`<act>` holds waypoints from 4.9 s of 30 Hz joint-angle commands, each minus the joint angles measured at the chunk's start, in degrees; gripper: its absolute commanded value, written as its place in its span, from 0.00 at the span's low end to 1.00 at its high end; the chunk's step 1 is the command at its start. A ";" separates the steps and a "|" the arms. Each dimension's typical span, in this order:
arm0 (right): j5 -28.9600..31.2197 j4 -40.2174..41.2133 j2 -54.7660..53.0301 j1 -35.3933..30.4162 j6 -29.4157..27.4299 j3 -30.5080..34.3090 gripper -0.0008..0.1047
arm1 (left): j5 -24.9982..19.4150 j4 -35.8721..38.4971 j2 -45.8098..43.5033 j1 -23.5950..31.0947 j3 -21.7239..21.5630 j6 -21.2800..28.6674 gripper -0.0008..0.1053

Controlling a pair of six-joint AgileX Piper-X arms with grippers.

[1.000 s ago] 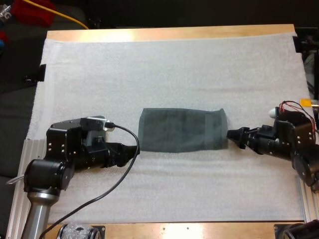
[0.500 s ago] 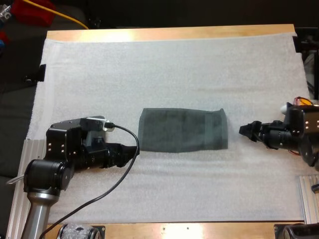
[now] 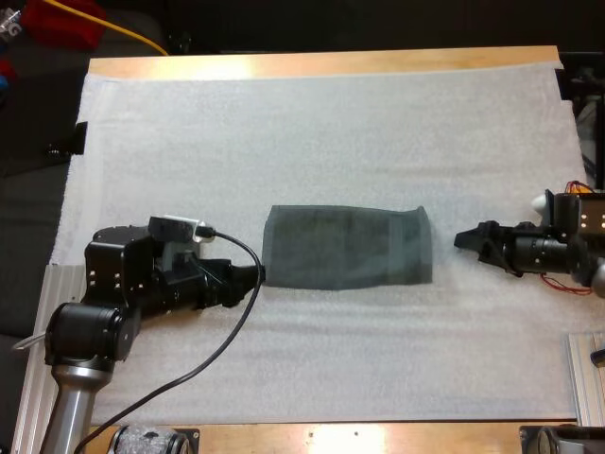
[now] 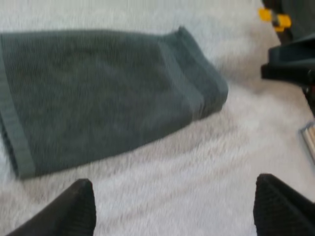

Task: Pick towel from pile, fold and stack

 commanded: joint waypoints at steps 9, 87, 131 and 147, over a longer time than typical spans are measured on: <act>-2.44 -5.51 7.20 -0.23 0.24 -0.42 0.59 | 0.04 -2.44 -0.35 0.02 -0.36 -1.34 0.62; 7.99 -11.44 11.93 14.35 7.96 -0.42 0.59 | 2.85 -1.71 -0.35 0.02 -0.36 -1.34 0.62; -0.73 -19.11 17.81 14.51 16.52 -0.42 0.03 | 3.75 -1.71 -0.35 0.02 -0.36 -1.34 0.62; 11.50 -6.86 8.56 14.51 6.19 -2.02 0.01 | 3.75 -1.71 -0.35 0.02 -0.36 -1.34 0.62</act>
